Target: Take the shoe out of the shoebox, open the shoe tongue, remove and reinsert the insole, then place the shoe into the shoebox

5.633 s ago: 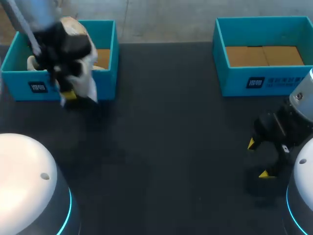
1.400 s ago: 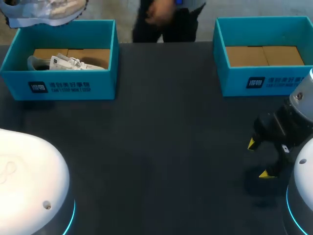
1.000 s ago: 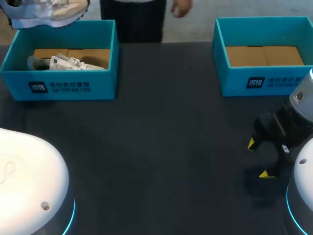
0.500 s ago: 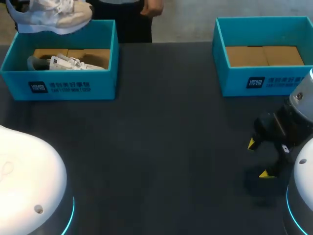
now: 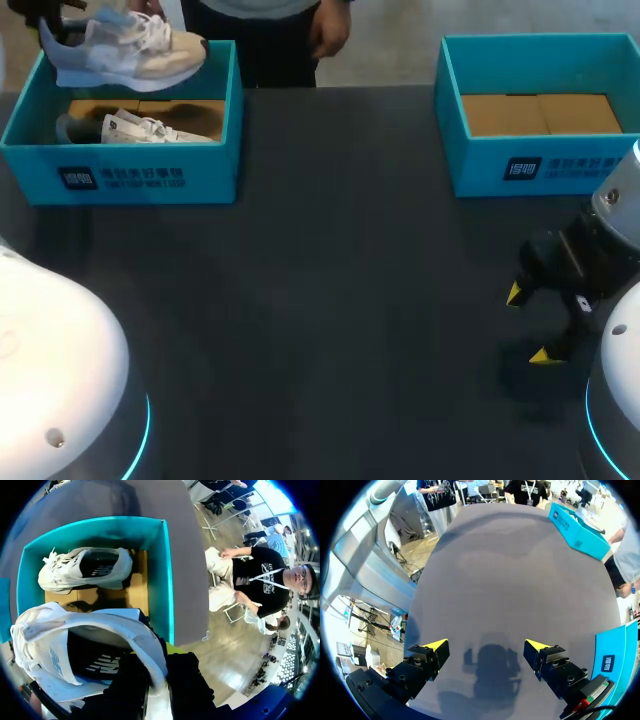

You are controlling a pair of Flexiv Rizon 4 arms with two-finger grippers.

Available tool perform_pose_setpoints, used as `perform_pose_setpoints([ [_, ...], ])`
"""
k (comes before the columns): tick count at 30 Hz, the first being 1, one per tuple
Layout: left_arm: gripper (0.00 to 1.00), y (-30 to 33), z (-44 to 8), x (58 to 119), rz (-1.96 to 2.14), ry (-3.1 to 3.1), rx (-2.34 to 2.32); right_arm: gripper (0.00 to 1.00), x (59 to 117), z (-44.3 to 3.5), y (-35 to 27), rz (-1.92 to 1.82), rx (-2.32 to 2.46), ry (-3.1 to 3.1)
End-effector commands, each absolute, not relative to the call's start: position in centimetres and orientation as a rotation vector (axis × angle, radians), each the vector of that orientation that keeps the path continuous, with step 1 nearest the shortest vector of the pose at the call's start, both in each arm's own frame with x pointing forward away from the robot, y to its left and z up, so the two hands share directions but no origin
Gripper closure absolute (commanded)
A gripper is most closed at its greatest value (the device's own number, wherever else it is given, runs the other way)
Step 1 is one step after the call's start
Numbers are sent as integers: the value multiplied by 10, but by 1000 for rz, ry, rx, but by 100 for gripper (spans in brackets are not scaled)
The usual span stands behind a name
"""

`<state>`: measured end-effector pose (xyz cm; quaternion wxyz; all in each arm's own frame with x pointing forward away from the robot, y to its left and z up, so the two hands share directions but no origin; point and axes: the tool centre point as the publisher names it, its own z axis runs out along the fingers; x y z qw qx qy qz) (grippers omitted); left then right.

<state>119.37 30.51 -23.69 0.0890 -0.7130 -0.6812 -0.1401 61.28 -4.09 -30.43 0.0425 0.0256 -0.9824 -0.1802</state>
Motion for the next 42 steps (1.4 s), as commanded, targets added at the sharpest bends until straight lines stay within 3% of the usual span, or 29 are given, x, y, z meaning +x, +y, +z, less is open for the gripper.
perform_pose_setpoints([
  [1, 100, 306, -250, 1190, -436, -2030, -2116, 0, 612, -305, -40, -548, 77, -3008],
  [42, 100, 285, -344, 1208, -400, -2001, -2036, 0, 612, -305, -40, -548, 77, -3008],
])
